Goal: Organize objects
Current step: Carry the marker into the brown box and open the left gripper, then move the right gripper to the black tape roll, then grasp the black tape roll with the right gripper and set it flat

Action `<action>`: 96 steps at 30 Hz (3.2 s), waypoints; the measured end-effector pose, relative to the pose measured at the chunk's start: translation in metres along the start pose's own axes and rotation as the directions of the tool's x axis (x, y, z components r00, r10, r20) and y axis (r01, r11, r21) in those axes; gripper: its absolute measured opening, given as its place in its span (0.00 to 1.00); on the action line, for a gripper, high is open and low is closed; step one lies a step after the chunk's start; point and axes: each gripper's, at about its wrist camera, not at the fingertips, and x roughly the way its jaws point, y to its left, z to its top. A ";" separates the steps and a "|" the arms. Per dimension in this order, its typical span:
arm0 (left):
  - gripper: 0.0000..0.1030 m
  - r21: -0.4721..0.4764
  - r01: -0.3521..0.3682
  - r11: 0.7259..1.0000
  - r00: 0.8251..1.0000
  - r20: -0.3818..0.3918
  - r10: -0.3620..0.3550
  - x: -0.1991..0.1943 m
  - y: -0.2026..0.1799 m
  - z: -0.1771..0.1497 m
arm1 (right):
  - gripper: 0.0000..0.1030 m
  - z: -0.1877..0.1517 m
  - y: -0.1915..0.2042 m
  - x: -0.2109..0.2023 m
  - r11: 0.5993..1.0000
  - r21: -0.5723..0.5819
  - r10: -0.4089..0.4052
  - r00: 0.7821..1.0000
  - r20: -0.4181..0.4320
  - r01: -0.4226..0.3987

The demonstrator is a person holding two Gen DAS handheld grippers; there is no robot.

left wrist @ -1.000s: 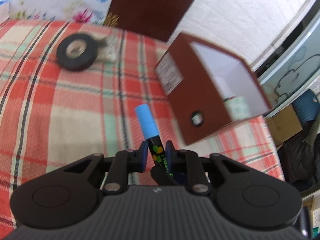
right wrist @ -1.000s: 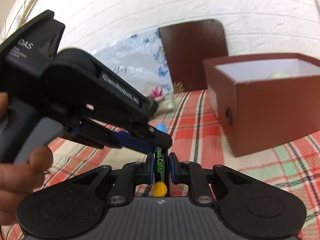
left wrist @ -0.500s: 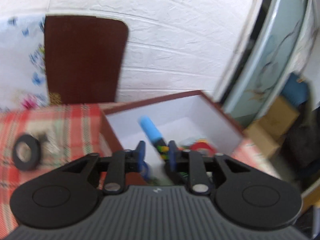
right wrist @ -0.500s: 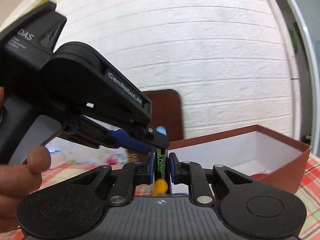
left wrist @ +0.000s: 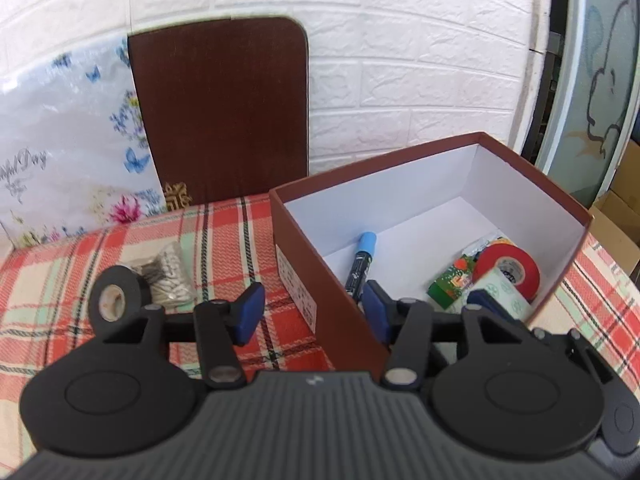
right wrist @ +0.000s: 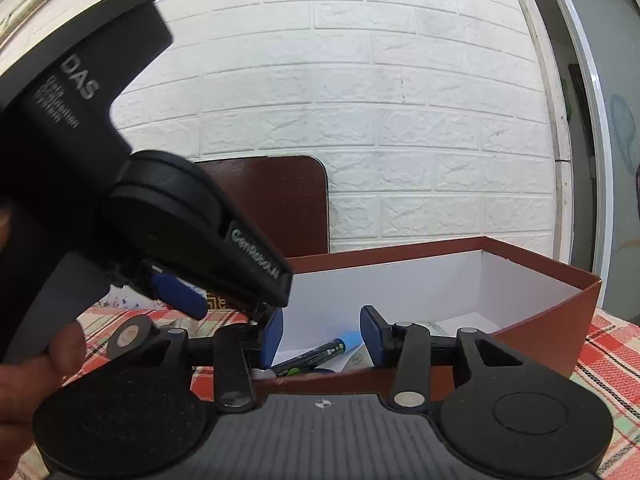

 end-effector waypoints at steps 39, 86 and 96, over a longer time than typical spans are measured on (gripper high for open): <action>1.00 -0.311 -0.390 0.867 0.919 -0.065 0.390 0.023 0.261 -0.140 | 0.60 -0.027 0.178 0.124 0.952 -0.050 0.255 0.875 -0.411 -0.301; 1.00 -0.304 -0.394 0.867 0.917 -0.068 0.393 0.022 0.257 -0.140 | 0.29 -0.020 0.168 0.156 0.941 0.160 0.338 0.865 -0.371 -0.299; 1.00 -0.304 -0.394 0.867 0.917 -0.068 0.393 0.022 0.257 -0.140 | 0.20 -0.030 0.141 0.106 0.926 0.234 0.371 0.836 -0.406 -0.297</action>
